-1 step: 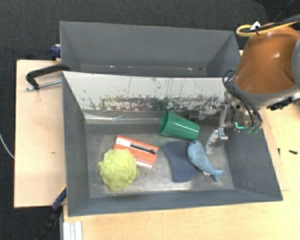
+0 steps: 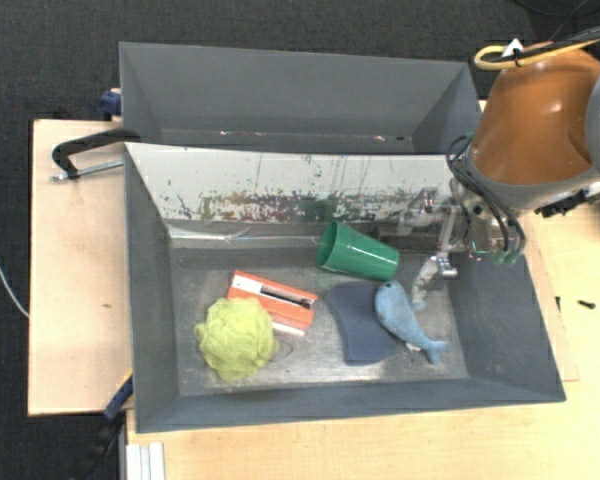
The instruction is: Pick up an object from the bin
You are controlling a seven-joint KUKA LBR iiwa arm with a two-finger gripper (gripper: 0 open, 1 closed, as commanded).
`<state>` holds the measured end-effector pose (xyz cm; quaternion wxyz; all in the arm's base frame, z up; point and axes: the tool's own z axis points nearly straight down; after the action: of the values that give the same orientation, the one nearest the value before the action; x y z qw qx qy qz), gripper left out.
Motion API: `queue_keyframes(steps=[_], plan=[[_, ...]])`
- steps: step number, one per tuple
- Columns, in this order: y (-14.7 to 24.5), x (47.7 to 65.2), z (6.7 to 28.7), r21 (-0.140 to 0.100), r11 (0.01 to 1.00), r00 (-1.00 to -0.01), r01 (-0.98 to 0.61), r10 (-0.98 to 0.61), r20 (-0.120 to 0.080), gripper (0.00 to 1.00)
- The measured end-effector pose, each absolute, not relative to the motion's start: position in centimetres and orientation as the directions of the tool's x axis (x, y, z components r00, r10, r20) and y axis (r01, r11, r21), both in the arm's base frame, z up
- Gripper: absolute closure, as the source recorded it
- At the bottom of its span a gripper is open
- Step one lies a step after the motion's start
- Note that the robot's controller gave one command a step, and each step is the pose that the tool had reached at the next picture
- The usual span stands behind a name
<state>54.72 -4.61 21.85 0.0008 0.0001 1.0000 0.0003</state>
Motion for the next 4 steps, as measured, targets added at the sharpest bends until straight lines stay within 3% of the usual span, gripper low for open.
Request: queue_keyframes(steps=[1, 2, 3, 4], plan=[[-1.4, 56.9, 14.6, 0.001, 0.999, -0.999, 0.047, 0.047, -0.006, 0.00], [-1.1, 58.2, 10.2, 0.003, 0.981, -0.980, 0.196, 0.196, -0.022, 0.00], [-1.8, 58.4, 9.5, 0.001, 0.993, -0.993, 0.116, 0.116, -0.007, 0.00], [-1.7, 59.1, 8.2, 0.000, 0.930, -0.930, 0.367, 0.367, -0.002, 0.00]])
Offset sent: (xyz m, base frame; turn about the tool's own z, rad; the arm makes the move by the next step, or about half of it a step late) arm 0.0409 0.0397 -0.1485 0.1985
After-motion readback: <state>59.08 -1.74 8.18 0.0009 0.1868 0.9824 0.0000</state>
